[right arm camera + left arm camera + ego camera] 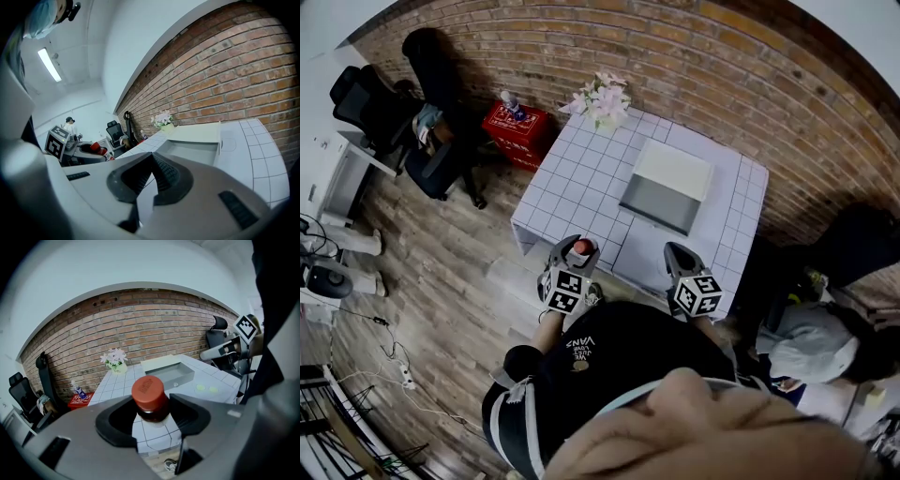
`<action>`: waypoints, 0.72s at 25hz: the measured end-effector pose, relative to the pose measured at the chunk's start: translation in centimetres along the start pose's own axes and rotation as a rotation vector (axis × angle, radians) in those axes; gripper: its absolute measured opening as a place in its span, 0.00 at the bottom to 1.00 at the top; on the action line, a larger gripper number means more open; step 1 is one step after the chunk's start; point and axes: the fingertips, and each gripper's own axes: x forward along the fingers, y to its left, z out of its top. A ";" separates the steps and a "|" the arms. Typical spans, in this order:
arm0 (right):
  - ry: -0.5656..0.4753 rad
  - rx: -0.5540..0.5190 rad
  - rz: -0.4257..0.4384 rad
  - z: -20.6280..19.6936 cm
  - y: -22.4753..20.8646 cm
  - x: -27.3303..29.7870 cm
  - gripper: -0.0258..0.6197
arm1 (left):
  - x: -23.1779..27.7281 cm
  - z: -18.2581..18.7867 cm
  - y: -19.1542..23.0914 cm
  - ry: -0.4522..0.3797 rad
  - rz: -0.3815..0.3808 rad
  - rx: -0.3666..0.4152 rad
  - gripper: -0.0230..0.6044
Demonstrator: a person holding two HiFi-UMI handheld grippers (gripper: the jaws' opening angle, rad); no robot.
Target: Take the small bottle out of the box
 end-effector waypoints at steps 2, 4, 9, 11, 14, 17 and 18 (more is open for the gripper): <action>0.003 -0.001 0.006 -0.2 -0.2 -0.3 0.04 | -0.1 -0.1 -0.6 0.001 0.005 -0.006 0.40; 0.004 -0.003 0.014 -0.3 -0.3 -0.6 0.04 | -0.2 -0.5 -1.0 0.007 0.013 -0.013 0.40; 0.013 -0.003 0.024 -0.7 -0.6 -1.3 0.04 | -0.4 -1.0 -2.2 0.015 0.023 -0.034 0.40; 0.015 -0.004 0.028 -0.8 -0.7 -1.5 0.04 | -0.5 -1.0 -2.6 0.013 0.026 -0.038 0.40; 0.022 -0.008 0.034 -1.0 -0.8 -1.7 0.04 | -0.5 -1.2 -3.2 0.017 0.028 -0.047 0.40; 0.038 -0.017 0.041 -1.3 -1.0 -1.8 0.04 | -0.4 -1.3 -3.7 0.019 0.028 -0.054 0.40; 0.045 -0.021 0.042 -1.4 -1.0 -1.9 0.04 | -0.3 -1.3 -3.9 0.019 0.027 -0.055 0.40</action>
